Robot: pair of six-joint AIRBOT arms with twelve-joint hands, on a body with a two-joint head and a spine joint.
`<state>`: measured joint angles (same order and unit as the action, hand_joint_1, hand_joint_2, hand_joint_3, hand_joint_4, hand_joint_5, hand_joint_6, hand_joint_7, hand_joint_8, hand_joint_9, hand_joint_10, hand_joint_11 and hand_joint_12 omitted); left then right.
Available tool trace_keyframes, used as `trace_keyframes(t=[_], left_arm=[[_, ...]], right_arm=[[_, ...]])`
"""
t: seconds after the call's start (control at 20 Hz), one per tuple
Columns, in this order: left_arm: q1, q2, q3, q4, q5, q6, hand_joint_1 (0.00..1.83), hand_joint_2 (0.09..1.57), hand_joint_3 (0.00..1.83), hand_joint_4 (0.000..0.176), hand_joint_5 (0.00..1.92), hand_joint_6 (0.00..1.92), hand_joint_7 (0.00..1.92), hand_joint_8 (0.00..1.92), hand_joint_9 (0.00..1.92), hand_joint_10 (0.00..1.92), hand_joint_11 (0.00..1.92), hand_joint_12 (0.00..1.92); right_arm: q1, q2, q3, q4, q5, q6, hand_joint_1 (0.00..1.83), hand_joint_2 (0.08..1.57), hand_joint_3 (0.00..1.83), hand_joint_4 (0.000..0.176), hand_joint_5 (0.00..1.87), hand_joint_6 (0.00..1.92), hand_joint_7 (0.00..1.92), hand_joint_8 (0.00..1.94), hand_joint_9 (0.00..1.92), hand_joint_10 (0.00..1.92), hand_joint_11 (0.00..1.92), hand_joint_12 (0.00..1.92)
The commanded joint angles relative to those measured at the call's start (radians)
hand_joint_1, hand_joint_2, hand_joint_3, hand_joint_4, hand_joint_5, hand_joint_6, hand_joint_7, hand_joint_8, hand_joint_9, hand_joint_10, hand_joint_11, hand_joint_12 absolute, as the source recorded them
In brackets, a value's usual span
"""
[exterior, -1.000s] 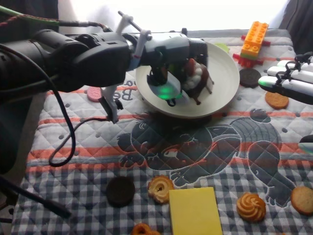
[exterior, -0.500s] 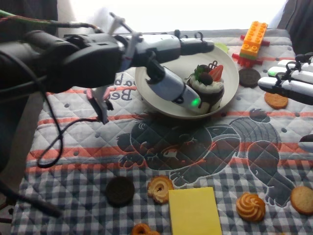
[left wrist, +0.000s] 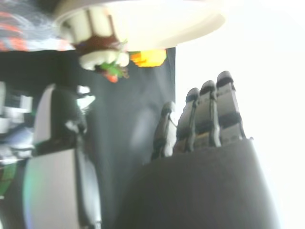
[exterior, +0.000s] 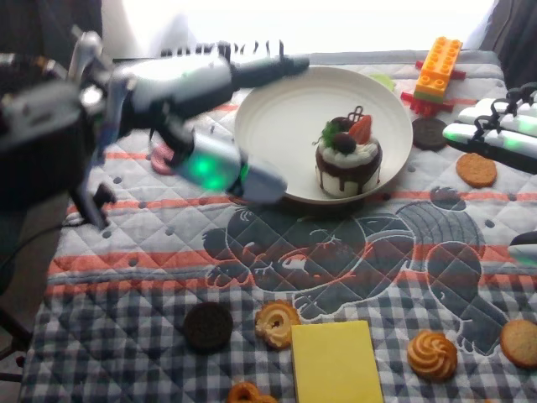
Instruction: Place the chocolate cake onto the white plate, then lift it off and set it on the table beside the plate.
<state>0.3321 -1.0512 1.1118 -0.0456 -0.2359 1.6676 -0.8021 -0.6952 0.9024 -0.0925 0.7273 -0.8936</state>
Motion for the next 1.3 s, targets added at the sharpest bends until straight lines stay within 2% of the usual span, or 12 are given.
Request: trace_keyframes(t=[0.0,0.15,0.25,0.4,0.45,0.55,0.7,0.95,1.05,1.15,1.2,1.25], left_arm=[[0.005,0.024,-0.005,0.028,-0.146,-0.052,0.74,1.03,0.02,0.176,0.00,0.00,0.00,0.00,0.00,0.00,0.00,0.00],[0.068,0.079,-0.011,0.154,-0.229,-0.326,0.97,1.14,0.04,0.176,0.00,0.00,0.00,0.00,0.00,0.00,0.00,0.00],[0.097,0.101,-0.012,0.197,-0.271,-0.433,1.04,1.14,0.04,0.176,0.00,0.00,0.00,0.00,0.00,0.00,0.00,0.00],[0.178,0.149,-0.018,0.250,-0.390,-0.628,1.14,1.17,0.00,0.154,0.02,0.01,0.01,0.02,0.07,0.01,0.00,0.27],[0.214,0.167,-0.028,0.252,-0.429,-0.664,1.15,1.18,0.00,0.142,0.04,0.02,0.04,0.02,0.10,0.01,0.00,0.45],[0.268,0.197,-0.054,0.240,-0.502,-0.691,1.21,1.21,0.00,0.066,0.07,0.02,0.00,0.00,0.03,0.00,0.00,0.36],[0.333,0.232,-0.098,0.238,-0.573,-0.697,1.03,1.23,0.00,0.088,0.11,0.02,0.05,0.01,0.06,0.01,0.00,0.49],[0.433,0.260,-0.134,0.237,-0.641,-0.740,1.03,1.24,0.00,0.092,0.14,0.04,0.15,0.03,0.08,0.05,0.00,0.21],[0.454,0.261,-0.140,0.252,-0.641,-0.756,1.07,1.22,0.00,0.079,0.24,0.12,0.28,0.07,0.21,0.11,0.00,0.64],[0.476,0.271,-0.152,0.251,-0.656,-0.757,1.04,1.24,0.00,0.072,0.14,0.57,0.29,0.32,0.14,0.62,0.00,1.17],[0.490,0.276,-0.158,0.244,-0.673,-0.757,1.03,1.26,0.00,0.039,0.07,0.77,0.20,0.62,0.07,0.93,0.00,1.40],[0.492,0.276,-0.158,0.241,-0.675,-0.757,0.99,1.25,0.00,0.035,0.08,0.78,0.17,0.67,0.04,0.96,0.00,1.45]], right_arm=[[0.016,0.006,0.006,0.013,0.116,0.003,0.61,1.22,0.00,0.017,0.00,0.00,0.00,0.00,0.04,0.01,0.00,0.58],[0.038,-0.007,0.015,0.002,0.116,0.006,0.68,1.23,0.00,0.026,0.00,0.00,0.00,0.00,0.00,0.00,0.00,0.04],[0.043,-0.014,0.020,-0.001,0.123,0.006,0.67,1.23,0.00,0.030,0.00,0.00,0.00,0.00,0.00,0.00,0.00,0.02],[0.081,-0.048,0.047,-0.018,0.125,0.016,0.59,1.21,0.00,0.024,0.00,0.00,0.04,0.01,0.08,0.05,0.00,0.83],[0.097,-0.071,0.067,-0.022,0.124,0.035,0.60,1.22,0.00,0.011,0.00,0.00,0.04,0.01,0.08,0.06,0.00,0.87],[0.128,-0.108,0.100,-0.028,0.112,0.056,0.74,1.22,0.00,0.003,0.04,0.02,0.06,0.01,0.07,0.05,0.00,0.61],[0.201,-0.169,0.144,-0.042,0.057,0.056,0.76,1.23,0.00,0.000,0.04,0.01,0.06,0.00,0.10,0.21,0.00,1.22],[0.317,-0.295,0.236,-0.079,-0.086,0.056,0.80,1.26,0.00,0.000,0.01,0.00,0.06,0.00,0.01,0.55,0.00,1.42],[0.344,-0.347,0.276,-0.085,-0.137,0.056,0.82,1.26,0.00,0.000,0.01,0.00,0.04,0.01,0.00,0.52,0.00,1.48],[0.363,-0.387,0.306,-0.093,-0.177,0.056,0.87,1.22,0.00,0.000,0.05,0.02,0.07,0.01,0.00,0.53,0.00,1.40],[0.379,-0.418,0.327,-0.104,-0.212,0.056,0.91,1.19,0.00,0.000,0.10,0.04,0.07,0.01,0.00,0.40,0.00,1.41],[0.382,-0.427,0.333,-0.108,-0.224,0.056,0.95,1.19,0.00,0.000,0.10,0.03,0.10,0.01,0.03,0.40,0.00,1.48]])
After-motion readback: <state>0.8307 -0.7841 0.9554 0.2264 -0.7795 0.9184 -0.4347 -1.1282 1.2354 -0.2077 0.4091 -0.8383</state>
